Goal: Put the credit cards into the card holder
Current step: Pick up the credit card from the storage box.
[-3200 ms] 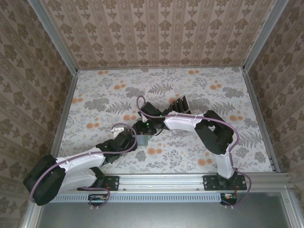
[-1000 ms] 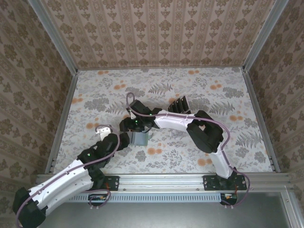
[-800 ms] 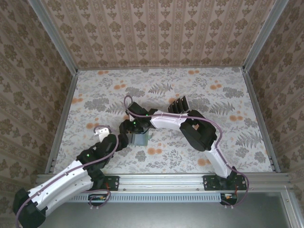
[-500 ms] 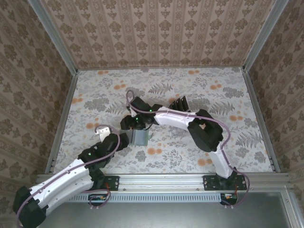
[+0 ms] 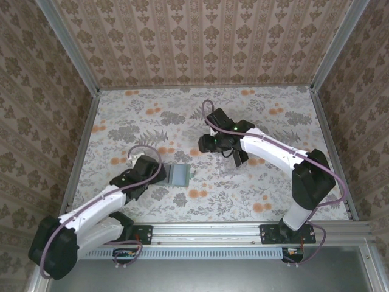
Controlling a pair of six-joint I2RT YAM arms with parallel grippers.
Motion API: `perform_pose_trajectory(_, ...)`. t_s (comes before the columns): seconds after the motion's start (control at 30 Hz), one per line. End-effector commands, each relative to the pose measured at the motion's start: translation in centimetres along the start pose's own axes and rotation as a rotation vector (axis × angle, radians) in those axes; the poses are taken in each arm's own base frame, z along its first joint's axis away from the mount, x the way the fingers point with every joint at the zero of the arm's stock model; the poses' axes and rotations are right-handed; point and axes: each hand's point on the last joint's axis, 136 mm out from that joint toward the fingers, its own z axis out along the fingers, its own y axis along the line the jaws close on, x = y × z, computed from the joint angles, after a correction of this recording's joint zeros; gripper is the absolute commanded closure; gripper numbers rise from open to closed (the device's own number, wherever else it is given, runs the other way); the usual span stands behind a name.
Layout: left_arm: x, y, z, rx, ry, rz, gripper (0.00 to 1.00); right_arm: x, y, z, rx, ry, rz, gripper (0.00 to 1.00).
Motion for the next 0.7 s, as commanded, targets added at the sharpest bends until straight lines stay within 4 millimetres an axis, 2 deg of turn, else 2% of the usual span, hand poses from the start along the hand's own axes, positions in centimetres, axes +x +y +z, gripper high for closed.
perform_pose_trajectory(0.0, -1.3, -1.7, 0.4, 0.062, 0.018, 0.049, 0.0, 1.6, -5.0, -2.2, 0.255, 0.033, -0.135, 0.5)
perform_pose_trajectory(0.1, -1.3, -2.0, 1.2, 0.063, 0.04, 0.061, 0.0, 2.0, -6.7, -3.2, 0.336, 0.034, -0.17, 0.53)
perform_pose_trajectory(0.3, -0.8, -2.1, 2.2, 0.055, 0.074, 0.073, 0.0, 3.1, -8.7, -4.2, 0.413, 0.044, -0.188, 0.56)
perform_pose_trajectory(0.43, -0.5, -1.9, 2.6, 0.05, 0.086, 0.08, 0.0, 3.9, -9.8, -4.2, 0.442, 0.064, -0.185, 0.58)
perform_pose_trajectory(0.67, -0.3, -1.8, 3.1, 0.047, 0.099, 0.081, 0.0, 4.1, -10.1, -3.5, 0.443, 0.085, -0.176, 0.61)
